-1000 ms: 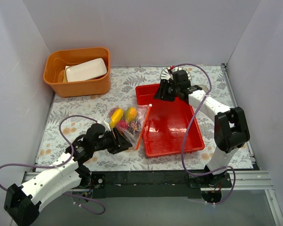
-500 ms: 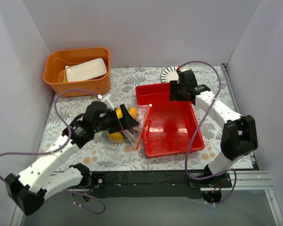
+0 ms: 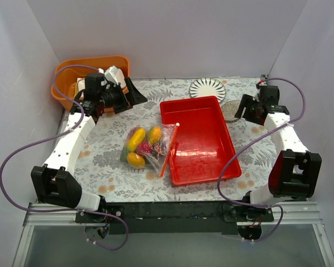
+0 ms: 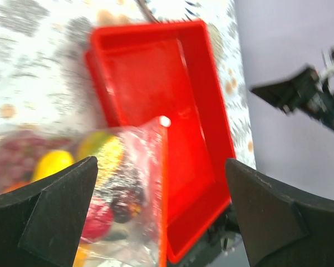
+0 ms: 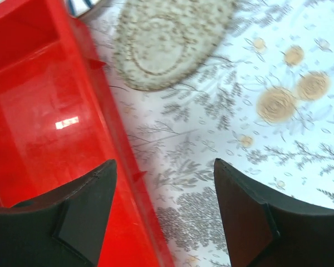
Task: Place the food in the zip-top bag and seal the zipper
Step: Reset both arms
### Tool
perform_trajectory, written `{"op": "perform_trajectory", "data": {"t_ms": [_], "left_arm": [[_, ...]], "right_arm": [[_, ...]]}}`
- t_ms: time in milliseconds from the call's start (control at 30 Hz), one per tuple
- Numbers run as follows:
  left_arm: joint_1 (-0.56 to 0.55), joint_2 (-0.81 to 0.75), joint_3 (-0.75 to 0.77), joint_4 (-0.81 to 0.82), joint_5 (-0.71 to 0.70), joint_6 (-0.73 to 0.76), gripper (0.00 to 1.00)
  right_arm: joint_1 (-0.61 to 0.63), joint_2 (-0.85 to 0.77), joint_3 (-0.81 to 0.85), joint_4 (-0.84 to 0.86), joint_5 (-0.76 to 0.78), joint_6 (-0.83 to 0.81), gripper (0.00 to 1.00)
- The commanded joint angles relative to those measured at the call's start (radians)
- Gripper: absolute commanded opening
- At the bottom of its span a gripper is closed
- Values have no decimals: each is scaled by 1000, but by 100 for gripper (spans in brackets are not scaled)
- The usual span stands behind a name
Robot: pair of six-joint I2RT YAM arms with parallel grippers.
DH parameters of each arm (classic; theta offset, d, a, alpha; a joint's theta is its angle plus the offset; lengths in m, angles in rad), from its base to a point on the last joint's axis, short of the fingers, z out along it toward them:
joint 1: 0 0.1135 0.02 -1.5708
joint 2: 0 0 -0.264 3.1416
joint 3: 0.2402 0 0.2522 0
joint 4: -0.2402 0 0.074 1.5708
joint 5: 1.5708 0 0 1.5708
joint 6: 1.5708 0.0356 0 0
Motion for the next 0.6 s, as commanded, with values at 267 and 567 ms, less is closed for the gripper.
{"op": "perform_trajectory", "data": {"t_ms": [267,567], "left_arm": [[105,-91,-53,99,-325,19,98],[105,-234,-260,306,-421,24,98]], "right_arm": [[-41,-248,-119,122,33,-19,86],[-41,-399,-408,436,109,-46,98]]}}
